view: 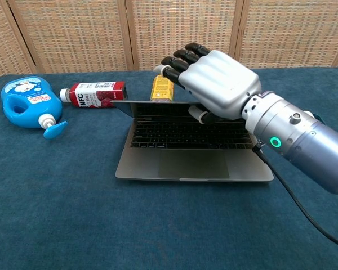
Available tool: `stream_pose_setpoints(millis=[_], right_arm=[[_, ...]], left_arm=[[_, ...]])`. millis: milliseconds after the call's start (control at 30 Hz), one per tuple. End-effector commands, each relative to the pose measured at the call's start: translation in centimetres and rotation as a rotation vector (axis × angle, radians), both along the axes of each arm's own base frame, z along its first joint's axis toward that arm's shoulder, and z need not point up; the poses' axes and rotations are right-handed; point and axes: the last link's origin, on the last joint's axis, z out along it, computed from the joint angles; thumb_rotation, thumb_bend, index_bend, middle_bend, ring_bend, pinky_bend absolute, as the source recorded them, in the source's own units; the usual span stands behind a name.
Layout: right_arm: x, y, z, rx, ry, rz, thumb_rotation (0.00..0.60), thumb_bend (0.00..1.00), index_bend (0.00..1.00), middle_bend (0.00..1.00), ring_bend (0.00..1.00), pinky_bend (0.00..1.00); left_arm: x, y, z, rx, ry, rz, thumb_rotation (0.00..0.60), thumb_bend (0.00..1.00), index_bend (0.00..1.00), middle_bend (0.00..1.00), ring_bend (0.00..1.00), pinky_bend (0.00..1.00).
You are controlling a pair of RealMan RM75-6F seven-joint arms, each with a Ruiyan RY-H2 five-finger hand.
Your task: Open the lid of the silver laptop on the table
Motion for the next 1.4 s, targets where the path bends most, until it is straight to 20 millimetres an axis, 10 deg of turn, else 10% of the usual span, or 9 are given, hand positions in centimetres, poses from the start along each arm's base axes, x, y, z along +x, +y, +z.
stream_pose_setpoints(millis=[33, 267, 467, 633, 1400], right_arm=[[-0.1, -0.7, 0.6, 0.015, -0.015, -0.037, 0.600, 0.54, 0.08, 0.14, 0.08, 0.00], [0.0, -1.2, 1.2, 0.045, -0.041, -0.077, 0.600, 0.54, 0.08, 0.14, 0.08, 0.00], [0.2, -1.4, 1.4, 0.073, -0.071, -0.118, 0.600, 0.54, 0.09, 0.14, 0.08, 0.00], [0.3, -1.8, 1.8, 0.066, -0.056, -0.108, 0.600, 0.54, 0.10, 0.14, 0.08, 0.00], [1.2, -2.1, 2.6, 0.073, -0.070, -0.116, 0.600, 0.54, 0.12, 0.15, 0.09, 0.00]], left_arm=[[0.1, 0.2, -0.2, -0.008, 0.005, -0.001, 0.600, 0.00, 0.00, 0.00, 0.00, 0.00], [1.5, 2.7, -2.2, -0.141, 0.029, -0.108, 0.600, 0.02, 0.00, 0.00, 0.00, 0.00], [3.4, 5.3, -5.0, -0.259, 0.037, -0.300, 0.600, 0.64, 0.06, 0.00, 0.00, 0.00], [5.3, 7.2, -9.1, -0.358, 0.061, -0.476, 0.600, 0.95, 0.26, 0.02, 0.12, 0.17], [11.5, 10.0, -20.6, -0.515, 0.015, -0.636, 0.600, 1.00, 0.38, 0.15, 0.26, 0.28]])
